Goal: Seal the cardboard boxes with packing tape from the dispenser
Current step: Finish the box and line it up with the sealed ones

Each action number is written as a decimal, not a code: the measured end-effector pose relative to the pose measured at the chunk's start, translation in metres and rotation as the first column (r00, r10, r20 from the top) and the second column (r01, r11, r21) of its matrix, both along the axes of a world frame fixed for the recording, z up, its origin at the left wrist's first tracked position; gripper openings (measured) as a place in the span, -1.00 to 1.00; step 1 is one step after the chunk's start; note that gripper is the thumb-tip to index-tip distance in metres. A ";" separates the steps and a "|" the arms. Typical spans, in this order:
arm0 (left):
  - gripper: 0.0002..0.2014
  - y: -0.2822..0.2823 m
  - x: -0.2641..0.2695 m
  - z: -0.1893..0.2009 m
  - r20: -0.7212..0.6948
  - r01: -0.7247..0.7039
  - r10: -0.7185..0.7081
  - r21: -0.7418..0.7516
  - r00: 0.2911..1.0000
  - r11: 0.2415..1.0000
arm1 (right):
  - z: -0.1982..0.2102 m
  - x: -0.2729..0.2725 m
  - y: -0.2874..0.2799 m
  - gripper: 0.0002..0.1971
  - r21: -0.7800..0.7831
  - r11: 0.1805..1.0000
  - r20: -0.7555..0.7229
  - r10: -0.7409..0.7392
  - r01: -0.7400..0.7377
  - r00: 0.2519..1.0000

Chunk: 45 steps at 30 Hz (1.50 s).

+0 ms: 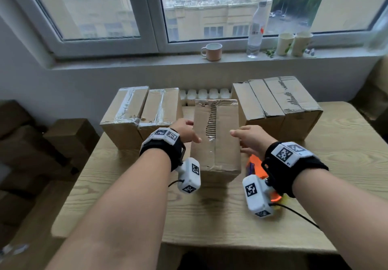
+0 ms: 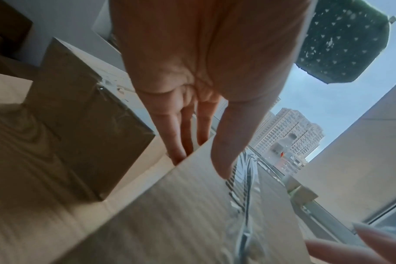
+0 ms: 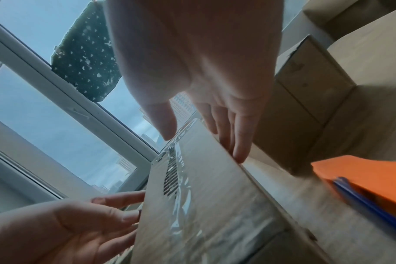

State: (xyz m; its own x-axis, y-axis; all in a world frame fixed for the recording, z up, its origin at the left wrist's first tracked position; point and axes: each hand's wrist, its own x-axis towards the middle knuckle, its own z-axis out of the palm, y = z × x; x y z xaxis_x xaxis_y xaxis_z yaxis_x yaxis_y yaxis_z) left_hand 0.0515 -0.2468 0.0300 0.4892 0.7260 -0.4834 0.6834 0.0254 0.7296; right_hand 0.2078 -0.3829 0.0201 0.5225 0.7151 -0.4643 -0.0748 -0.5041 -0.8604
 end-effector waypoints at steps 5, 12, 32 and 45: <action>-0.26 0.040 0.021 0.012 -0.104 0.138 -0.119 0.201 0.987 0.970 | 0.015 0.011 0.043 -0.51 0.046 0.999 -0.012 -0.012 0.012 1.000; -0.36 0.107 0.046 0.000 -0.181 0.147 -0.104 0.245 0.978 0.958 | -0.016 0.045 0.111 -0.14 0.056 0.998 0.069 -0.006 0.002 0.998; -0.58 0.152 0.088 -0.045 -0.468 0.186 0.050 0.444 0.882 0.876 | -0.028 0.060 0.154 -0.68 0.026 1.000 0.018 0.000 -0.001 1.000; -0.57 0.121 0.221 -0.022 -0.334 0.339 -0.184 0.503 0.925 0.795 | -0.006 0.142 0.053 -0.79 -0.193 0.935 0.775 -0.041 0.298 0.631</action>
State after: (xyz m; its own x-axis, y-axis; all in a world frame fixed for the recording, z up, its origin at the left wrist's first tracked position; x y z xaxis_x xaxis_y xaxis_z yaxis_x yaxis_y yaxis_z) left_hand 0.2720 -0.1253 0.0075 0.6151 0.7669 -0.1831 0.7666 -0.5274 0.3663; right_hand 0.3495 -0.3297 0.0137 0.8755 0.4831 -0.0129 0.4188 -0.7719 -0.4783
